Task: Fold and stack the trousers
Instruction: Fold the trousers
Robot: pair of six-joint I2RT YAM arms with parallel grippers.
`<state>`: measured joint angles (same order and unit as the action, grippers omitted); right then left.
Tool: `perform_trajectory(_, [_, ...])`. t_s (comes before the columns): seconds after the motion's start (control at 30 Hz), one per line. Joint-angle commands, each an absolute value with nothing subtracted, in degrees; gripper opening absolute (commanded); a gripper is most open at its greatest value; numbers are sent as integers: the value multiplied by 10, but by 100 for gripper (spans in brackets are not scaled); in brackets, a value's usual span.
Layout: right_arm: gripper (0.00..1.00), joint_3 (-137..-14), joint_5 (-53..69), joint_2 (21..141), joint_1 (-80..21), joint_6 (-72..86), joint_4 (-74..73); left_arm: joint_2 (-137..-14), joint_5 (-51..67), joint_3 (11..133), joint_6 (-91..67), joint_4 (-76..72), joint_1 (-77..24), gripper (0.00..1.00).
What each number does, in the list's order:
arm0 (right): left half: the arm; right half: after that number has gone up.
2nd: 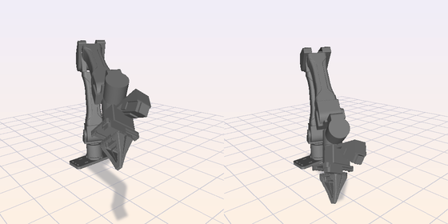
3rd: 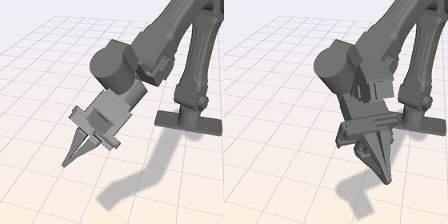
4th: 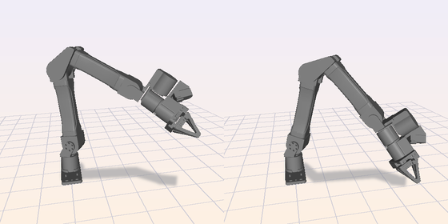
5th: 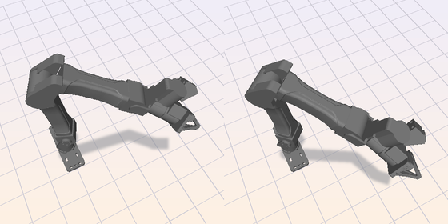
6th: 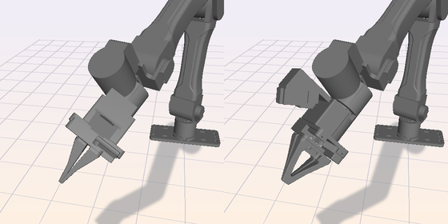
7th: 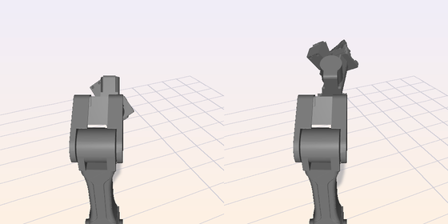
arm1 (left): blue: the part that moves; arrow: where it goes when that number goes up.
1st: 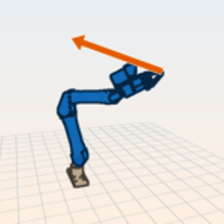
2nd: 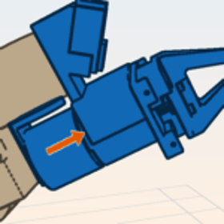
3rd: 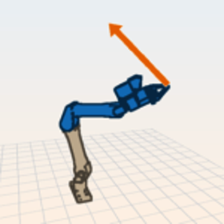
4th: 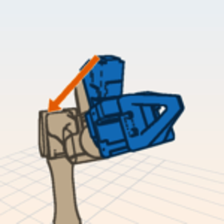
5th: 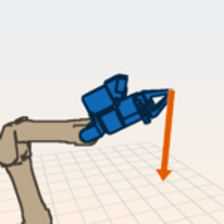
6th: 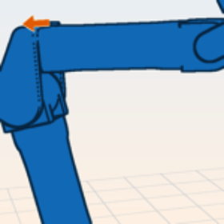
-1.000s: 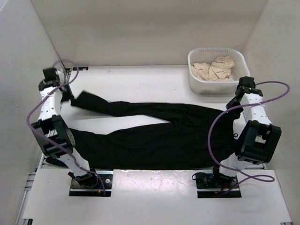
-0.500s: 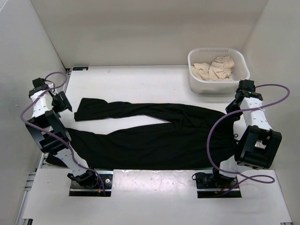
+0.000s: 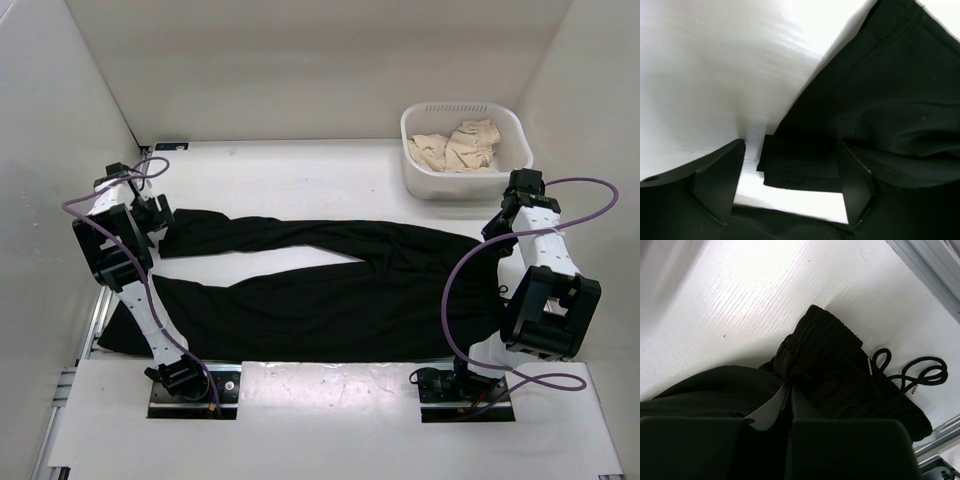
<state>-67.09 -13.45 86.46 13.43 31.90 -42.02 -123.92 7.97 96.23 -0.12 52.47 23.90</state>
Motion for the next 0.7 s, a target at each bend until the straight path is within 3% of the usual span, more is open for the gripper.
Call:
perform_trajectory(0.0, [0,-696,-152,871,134,304,-419,-1238,88,962,0,547,243,83])
perform_trajectory(0.1, [0,-696,-152,876,134,304,-419,-1238,88,950,0,552,243,64])
perform_trajectory(0.13, [0,-702,-152,876,134,304,-419,-1238,88,950,0,558,243,54])
perform_trajectory(0.17, [0,-702,-152,876,134,299,-419,-1238,88,950,0,558,243,32])
perform_trajectory(0.2, [0,-712,-152,882,134,299,-419,-1232,88,955,0,558,243,19])
perform_trajectory(0.23, [0,-718,-152,888,134,299,-419,-1227,83,961,0,566,243,14])
perform_trajectory(0.5, [0,-844,-109,886,134,272,-455,-1190,-7,1152,0,637,249,14])
perform_trajectory(0.67, [0,-758,-102,783,139,274,-474,-1100,-86,1105,0,656,306,14])
